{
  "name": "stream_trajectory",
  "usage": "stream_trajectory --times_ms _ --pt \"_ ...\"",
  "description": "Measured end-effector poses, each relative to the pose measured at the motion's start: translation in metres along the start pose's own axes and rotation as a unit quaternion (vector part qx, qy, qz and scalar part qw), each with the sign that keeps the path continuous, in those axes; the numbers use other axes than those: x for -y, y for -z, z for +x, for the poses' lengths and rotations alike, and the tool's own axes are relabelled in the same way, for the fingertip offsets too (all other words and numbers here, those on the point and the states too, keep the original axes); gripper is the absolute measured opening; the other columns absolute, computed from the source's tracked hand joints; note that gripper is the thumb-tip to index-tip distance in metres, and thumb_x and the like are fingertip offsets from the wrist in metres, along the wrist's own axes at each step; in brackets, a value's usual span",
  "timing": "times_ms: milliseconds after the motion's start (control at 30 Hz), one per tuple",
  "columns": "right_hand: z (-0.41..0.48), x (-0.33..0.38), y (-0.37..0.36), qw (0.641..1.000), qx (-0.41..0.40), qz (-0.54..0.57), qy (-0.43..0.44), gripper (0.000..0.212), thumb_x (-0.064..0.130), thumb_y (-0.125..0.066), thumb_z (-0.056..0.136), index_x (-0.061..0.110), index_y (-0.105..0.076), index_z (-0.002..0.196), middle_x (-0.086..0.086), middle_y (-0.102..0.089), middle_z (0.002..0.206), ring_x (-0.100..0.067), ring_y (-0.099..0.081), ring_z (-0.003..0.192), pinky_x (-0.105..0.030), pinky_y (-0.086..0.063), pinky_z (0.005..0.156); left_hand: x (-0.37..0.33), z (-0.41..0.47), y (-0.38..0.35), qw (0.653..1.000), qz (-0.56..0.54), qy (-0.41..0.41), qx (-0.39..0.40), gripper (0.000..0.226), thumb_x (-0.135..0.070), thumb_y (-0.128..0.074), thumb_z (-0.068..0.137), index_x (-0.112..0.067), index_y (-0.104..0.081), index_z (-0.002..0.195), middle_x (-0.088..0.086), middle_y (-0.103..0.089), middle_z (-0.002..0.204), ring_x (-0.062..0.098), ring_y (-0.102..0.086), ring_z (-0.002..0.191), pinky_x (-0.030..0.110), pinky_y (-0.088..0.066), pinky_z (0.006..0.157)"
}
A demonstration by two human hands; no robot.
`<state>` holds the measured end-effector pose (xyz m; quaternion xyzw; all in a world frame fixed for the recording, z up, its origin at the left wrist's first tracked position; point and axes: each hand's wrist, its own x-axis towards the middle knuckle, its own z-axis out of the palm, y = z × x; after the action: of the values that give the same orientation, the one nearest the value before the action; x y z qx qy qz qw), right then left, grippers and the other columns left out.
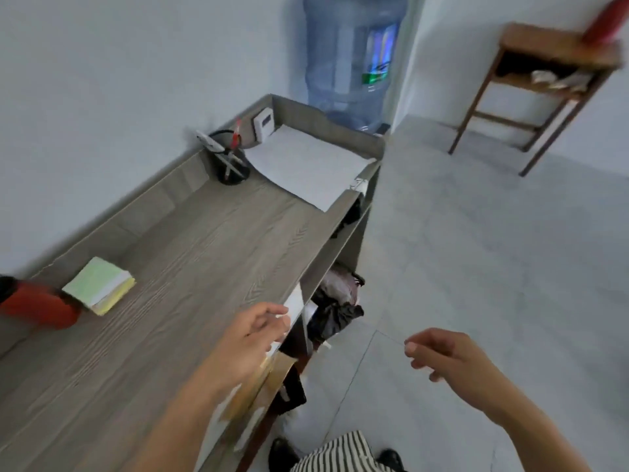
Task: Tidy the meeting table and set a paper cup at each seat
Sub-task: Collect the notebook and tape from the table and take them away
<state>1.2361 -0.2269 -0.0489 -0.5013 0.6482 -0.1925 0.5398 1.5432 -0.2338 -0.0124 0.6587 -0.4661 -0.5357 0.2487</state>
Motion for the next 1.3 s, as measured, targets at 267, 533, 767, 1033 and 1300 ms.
stream_trajectory --times_ms 267,533,767,1033,1300 --pt "-0.053 -0.083 0.153 0.980 -0.166 0.098 -0.043 0.007 0.026 -0.067 0.088 0.021 -0.073 0.087 -0.005 -0.075 0.085 -0.023 -0.070 0.086 -0.031 -0.051 0.069 -0.095 0.035 -0.162 0.975 0.099 -0.022 0.196 0.019 -0.029 -0.058 0.093 -0.029 -0.063 0.111 0.001 -0.071 0.106 0.013 -0.067 0.100 0.038 -0.050 0.095" --pt "-0.055 -0.138 0.260 0.935 -0.284 0.183 -0.103 0.008 0.019 -0.065 0.090 0.017 -0.071 0.094 -0.002 -0.077 0.086 -0.016 -0.072 0.081 -0.032 -0.052 0.071 -0.167 0.135 -0.239 0.986 0.045 -0.055 0.150 0.020 -0.017 -0.053 0.095 -0.013 -0.068 0.106 0.013 -0.076 0.096 0.029 -0.070 0.093 0.040 -0.054 0.081" --pt "-0.006 -0.147 0.374 0.886 -0.389 0.215 -0.132 0.010 0.019 -0.064 0.090 0.017 -0.070 0.097 -0.003 -0.076 0.088 -0.019 -0.072 0.085 -0.036 -0.054 0.075 -0.256 0.261 -0.338 0.977 0.070 -0.079 0.184 0.018 -0.017 -0.056 0.094 -0.012 -0.067 0.107 0.016 -0.073 0.098 0.030 -0.068 0.096 0.045 -0.051 0.086" --pt "0.032 -0.135 0.498 0.837 -0.471 0.249 -0.122 0.012 0.023 -0.065 0.088 0.022 -0.070 0.099 0.001 -0.077 0.086 -0.015 -0.072 0.080 -0.035 -0.056 0.073 -0.413 0.378 -0.457 0.940 0.146 -0.192 0.243 0.010 -0.017 -0.059 0.092 -0.017 -0.065 0.101 0.008 -0.073 0.091 0.024 -0.068 0.094 0.032 -0.049 0.076" --pt "0.075 -0.183 0.642 0.806 -0.512 0.258 -0.144 0.014 0.024 -0.066 0.087 0.022 -0.071 0.100 0.003 -0.077 0.085 -0.012 -0.072 0.079 -0.032 -0.054 0.070 -0.512 0.457 -0.626 0.911 0.164 -0.213 0.312 0.014 -0.015 -0.057 0.094 -0.016 -0.068 0.101 0.004 -0.077 0.086 0.023 -0.071 0.087 0.036 -0.053 0.076"
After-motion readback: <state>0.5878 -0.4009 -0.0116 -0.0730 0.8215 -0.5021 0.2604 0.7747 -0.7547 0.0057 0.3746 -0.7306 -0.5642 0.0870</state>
